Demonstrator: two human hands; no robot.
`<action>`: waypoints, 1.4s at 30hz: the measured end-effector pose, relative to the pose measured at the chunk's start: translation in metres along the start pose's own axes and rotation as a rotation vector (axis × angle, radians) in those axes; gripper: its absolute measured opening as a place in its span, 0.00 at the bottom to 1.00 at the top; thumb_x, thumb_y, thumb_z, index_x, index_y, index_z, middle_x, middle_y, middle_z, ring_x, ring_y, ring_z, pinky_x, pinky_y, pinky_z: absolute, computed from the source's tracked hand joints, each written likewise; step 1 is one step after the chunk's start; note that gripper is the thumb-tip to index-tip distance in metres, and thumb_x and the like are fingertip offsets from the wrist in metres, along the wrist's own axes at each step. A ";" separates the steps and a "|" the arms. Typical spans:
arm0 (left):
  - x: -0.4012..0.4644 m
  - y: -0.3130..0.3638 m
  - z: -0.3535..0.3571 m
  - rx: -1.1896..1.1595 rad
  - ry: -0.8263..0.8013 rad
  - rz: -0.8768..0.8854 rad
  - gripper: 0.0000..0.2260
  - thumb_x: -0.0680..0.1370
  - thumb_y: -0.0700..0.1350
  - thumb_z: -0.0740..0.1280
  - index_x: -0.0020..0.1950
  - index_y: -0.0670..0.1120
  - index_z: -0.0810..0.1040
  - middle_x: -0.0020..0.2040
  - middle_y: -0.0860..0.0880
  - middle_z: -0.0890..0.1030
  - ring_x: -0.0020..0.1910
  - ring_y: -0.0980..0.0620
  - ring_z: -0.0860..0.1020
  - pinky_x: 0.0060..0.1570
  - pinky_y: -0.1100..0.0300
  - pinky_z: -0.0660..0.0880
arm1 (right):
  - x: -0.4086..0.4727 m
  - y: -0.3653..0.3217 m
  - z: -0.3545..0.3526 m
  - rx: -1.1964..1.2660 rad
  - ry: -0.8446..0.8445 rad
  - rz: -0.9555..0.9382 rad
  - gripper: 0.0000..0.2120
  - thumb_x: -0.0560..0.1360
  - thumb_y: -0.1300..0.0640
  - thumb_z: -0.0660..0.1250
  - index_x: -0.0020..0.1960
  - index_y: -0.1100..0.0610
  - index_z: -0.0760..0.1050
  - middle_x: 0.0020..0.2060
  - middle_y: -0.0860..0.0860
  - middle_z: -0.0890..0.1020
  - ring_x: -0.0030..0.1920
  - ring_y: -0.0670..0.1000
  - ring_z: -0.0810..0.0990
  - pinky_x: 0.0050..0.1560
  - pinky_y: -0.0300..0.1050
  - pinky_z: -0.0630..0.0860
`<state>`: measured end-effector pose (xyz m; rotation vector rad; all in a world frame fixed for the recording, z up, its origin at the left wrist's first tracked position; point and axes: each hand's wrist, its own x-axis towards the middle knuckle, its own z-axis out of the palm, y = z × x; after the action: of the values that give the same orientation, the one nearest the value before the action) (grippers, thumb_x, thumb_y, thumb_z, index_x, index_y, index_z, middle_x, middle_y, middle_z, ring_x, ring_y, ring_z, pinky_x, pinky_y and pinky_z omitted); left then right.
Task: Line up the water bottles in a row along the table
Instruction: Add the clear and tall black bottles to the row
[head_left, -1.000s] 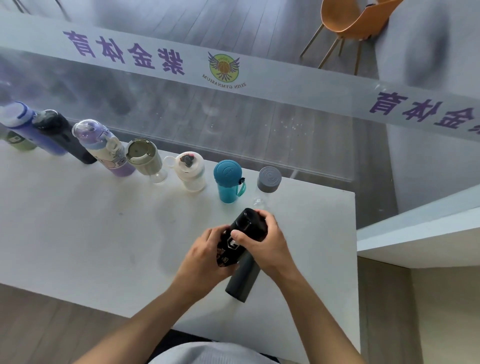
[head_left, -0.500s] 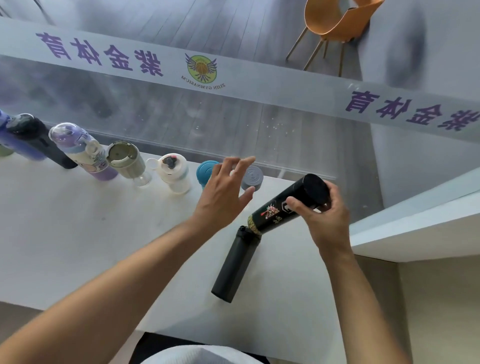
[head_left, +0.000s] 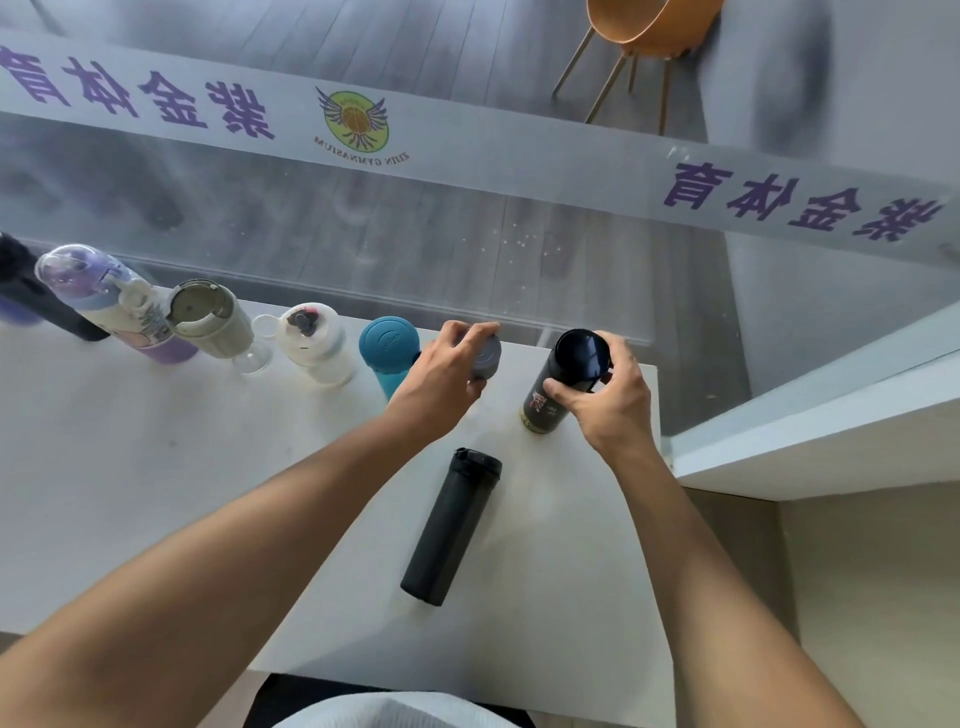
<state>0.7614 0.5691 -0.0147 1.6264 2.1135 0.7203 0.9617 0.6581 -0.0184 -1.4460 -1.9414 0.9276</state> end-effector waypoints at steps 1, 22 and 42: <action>0.000 0.000 0.001 -0.001 0.001 0.007 0.31 0.74 0.37 0.72 0.74 0.51 0.66 0.65 0.43 0.71 0.59 0.42 0.74 0.56 0.51 0.75 | -0.001 0.000 0.000 -0.001 -0.001 -0.007 0.36 0.63 0.50 0.82 0.67 0.51 0.71 0.58 0.51 0.79 0.58 0.54 0.77 0.61 0.54 0.77; -0.024 0.006 -0.005 0.068 0.044 0.021 0.37 0.73 0.42 0.73 0.77 0.54 0.58 0.73 0.42 0.64 0.63 0.39 0.71 0.62 0.44 0.72 | -0.022 0.015 0.002 0.009 0.009 0.111 0.46 0.64 0.49 0.82 0.74 0.48 0.60 0.63 0.53 0.74 0.61 0.51 0.75 0.62 0.48 0.75; -0.165 -0.034 0.077 -0.028 -0.407 -0.470 0.34 0.75 0.53 0.69 0.75 0.48 0.56 0.62 0.44 0.76 0.59 0.43 0.75 0.54 0.51 0.73 | -0.149 0.047 0.051 0.027 -0.249 0.507 0.27 0.76 0.52 0.69 0.73 0.50 0.65 0.54 0.51 0.74 0.53 0.49 0.78 0.52 0.42 0.75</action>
<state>0.8232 0.4164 -0.0989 1.0775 2.0464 0.2402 0.9917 0.5137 -0.0903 -1.9289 -1.7418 1.4078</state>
